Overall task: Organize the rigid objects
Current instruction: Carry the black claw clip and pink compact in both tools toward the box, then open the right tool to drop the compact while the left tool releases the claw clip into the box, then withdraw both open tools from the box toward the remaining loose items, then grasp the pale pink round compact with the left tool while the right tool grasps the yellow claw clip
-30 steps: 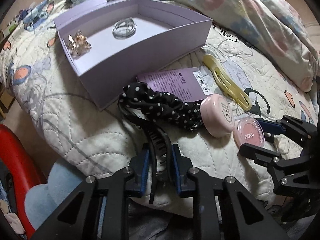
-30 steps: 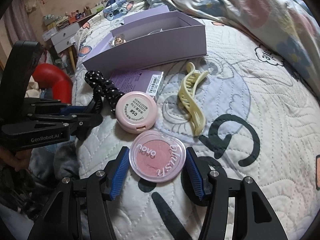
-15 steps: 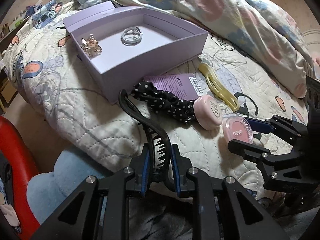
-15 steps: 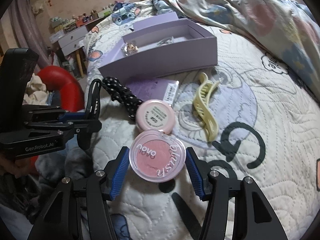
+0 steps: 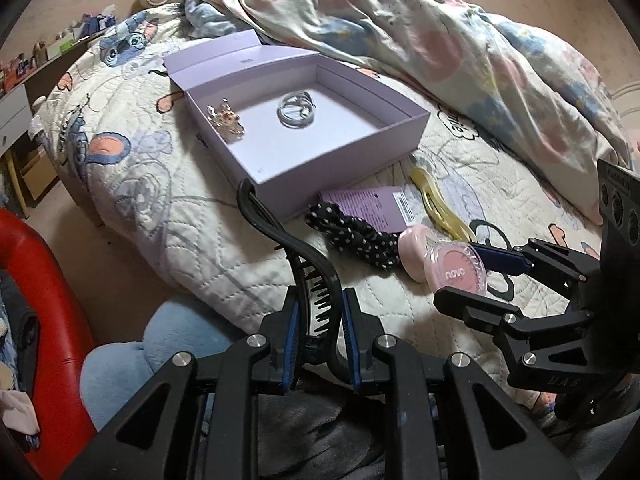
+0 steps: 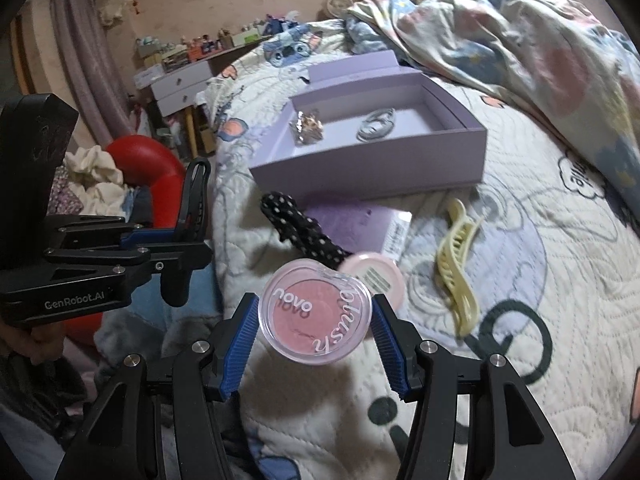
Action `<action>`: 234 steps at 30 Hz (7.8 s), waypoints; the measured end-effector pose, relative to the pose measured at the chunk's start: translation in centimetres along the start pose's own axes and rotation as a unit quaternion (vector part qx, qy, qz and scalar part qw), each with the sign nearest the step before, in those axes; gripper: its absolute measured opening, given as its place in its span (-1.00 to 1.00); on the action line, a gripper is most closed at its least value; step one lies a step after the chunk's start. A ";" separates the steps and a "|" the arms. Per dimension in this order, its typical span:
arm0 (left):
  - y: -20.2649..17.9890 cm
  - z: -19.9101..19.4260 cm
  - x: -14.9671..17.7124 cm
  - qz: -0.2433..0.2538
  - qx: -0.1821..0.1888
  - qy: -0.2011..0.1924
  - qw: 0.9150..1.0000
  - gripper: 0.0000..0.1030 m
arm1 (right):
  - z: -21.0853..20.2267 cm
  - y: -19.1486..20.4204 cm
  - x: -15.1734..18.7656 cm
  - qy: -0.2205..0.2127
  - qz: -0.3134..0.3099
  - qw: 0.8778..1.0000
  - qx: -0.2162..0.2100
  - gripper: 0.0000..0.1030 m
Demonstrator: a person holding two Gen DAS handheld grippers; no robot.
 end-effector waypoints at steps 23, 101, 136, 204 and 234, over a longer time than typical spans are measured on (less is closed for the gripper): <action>2.0 0.0 -4.9 -0.006 0.004 -0.023 1.000 -0.61 | 1.9 0.8 -5.4 -0.019 -0.019 0.999 -0.034 0.09; 5.6 14.9 -20.1 0.021 0.029 0.024 0.999 -0.61 | 13.9 -9.7 -20.4 -0.001 -0.072 0.997 0.006 0.09; 5.6 10.3 -20.4 0.027 -0.023 0.002 0.999 0.46 | 7.6 -9.3 -21.6 -0.037 -0.062 0.995 0.062 0.37; -3.5 -1.7 -8.1 0.088 0.009 -0.059 0.994 0.93 | -8.0 -3.4 -7.3 -0.100 -0.022 0.986 0.128 0.65; -4.8 3.3 -2.3 0.060 0.008 0.002 0.998 0.93 | -5.8 -6.7 -1.1 -0.071 0.036 0.991 0.106 0.65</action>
Point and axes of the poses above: each gripper's, at about its wrist camera, not at the fingertips, and z roughly the way its jaws point, y to its left, x to its underside, the point moved 10 cm from there along z, roughly the way its jaws point, and after that the axes turned 1 degree about -y, right-handed, at the moved point
